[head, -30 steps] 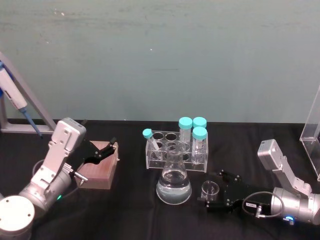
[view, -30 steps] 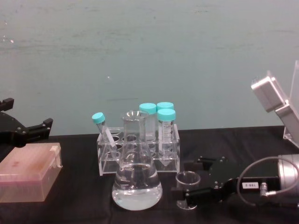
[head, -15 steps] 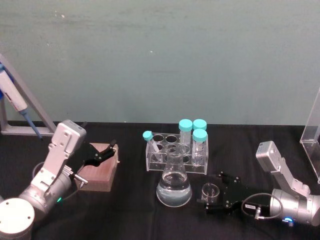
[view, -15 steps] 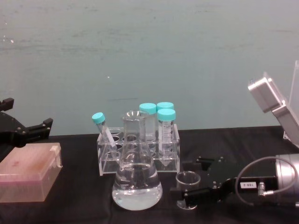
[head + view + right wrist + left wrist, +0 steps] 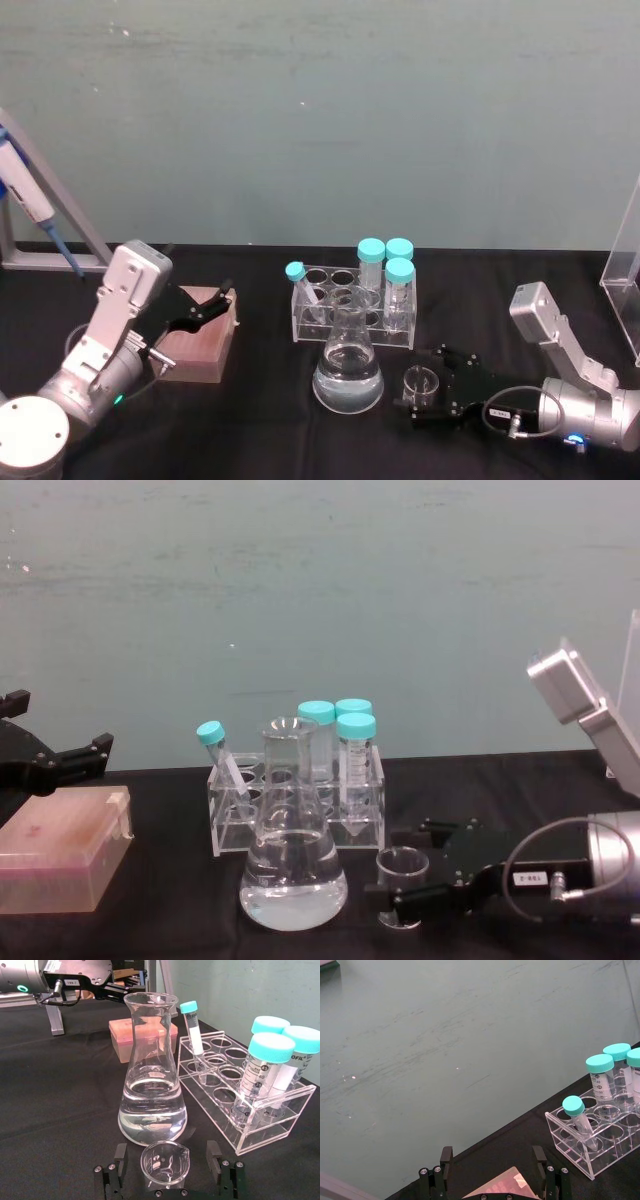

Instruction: Place the experimental apparatus aside using one hand.

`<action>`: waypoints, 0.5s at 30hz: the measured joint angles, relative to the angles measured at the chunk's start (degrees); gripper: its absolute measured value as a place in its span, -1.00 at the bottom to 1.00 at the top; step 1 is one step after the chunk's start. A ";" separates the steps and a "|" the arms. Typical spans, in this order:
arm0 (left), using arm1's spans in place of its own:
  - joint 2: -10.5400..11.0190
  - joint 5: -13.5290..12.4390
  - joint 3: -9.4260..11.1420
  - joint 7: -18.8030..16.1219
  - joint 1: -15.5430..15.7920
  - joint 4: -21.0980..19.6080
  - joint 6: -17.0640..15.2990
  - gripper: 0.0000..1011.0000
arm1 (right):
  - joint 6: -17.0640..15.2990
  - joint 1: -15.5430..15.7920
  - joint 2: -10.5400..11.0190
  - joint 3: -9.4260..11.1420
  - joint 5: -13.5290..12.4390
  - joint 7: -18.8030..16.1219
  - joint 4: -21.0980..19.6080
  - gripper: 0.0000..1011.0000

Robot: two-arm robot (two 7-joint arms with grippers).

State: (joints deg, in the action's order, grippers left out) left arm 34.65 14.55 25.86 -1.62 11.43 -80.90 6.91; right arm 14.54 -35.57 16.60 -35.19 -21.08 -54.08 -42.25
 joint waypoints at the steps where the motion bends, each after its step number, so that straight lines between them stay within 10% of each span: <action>1: 0.00 0.00 0.00 0.00 0.00 0.00 0.00 0.98 | -0.06 -0.03 -0.10 0.03 0.00 0.00 0.15 0.98; 15: 0.00 0.00 0.00 0.00 0.00 0.00 0.00 0.98 | -0.54 -0.13 -0.33 0.26 -0.01 0.23 0.51 0.98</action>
State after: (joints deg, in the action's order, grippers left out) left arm 34.64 14.54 25.86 -1.62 11.43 -80.90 6.91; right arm 14.00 -35.70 16.27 -34.94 -21.09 -53.85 -41.74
